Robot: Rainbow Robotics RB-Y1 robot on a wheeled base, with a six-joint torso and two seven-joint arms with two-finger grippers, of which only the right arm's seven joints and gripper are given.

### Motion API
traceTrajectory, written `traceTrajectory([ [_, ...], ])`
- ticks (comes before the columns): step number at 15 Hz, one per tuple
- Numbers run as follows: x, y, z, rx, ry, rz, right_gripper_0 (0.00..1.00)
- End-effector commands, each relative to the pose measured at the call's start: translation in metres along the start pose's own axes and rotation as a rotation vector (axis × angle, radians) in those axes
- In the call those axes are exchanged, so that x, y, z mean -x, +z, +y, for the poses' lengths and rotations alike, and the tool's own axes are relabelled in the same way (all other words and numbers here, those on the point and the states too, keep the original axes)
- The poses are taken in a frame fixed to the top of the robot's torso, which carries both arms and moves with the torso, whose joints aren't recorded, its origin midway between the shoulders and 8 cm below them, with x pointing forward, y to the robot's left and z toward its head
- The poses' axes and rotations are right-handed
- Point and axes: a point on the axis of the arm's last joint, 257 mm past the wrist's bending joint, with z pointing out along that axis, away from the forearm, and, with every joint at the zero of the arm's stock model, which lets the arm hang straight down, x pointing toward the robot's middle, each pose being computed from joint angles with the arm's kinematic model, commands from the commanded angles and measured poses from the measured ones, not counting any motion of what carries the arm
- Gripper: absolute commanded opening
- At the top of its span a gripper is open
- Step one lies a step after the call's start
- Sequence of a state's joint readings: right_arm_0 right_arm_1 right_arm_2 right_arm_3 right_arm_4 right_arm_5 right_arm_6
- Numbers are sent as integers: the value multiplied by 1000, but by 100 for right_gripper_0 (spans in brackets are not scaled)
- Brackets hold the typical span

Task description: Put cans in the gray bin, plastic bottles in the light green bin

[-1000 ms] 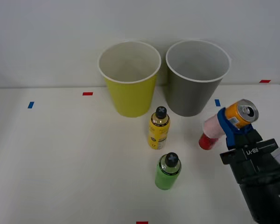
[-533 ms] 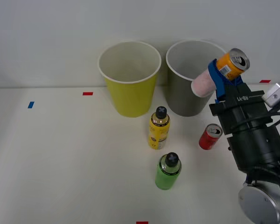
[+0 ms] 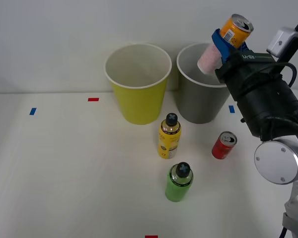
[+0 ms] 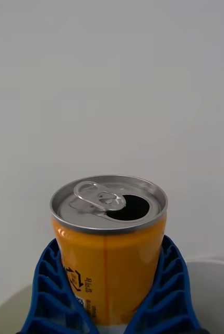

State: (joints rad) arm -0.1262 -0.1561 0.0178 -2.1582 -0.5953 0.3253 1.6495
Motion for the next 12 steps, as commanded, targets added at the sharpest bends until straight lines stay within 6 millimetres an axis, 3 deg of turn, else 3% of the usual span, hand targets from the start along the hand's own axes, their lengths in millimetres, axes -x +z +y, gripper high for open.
traceTrajectory([
  [1, 0, 15, -3, -7, -8, 16, 0],
  [6, -14, 52, -20, -39, -39, 33, 0],
  [12, -35, 66, -41, -90, -145, 83, 0],
])
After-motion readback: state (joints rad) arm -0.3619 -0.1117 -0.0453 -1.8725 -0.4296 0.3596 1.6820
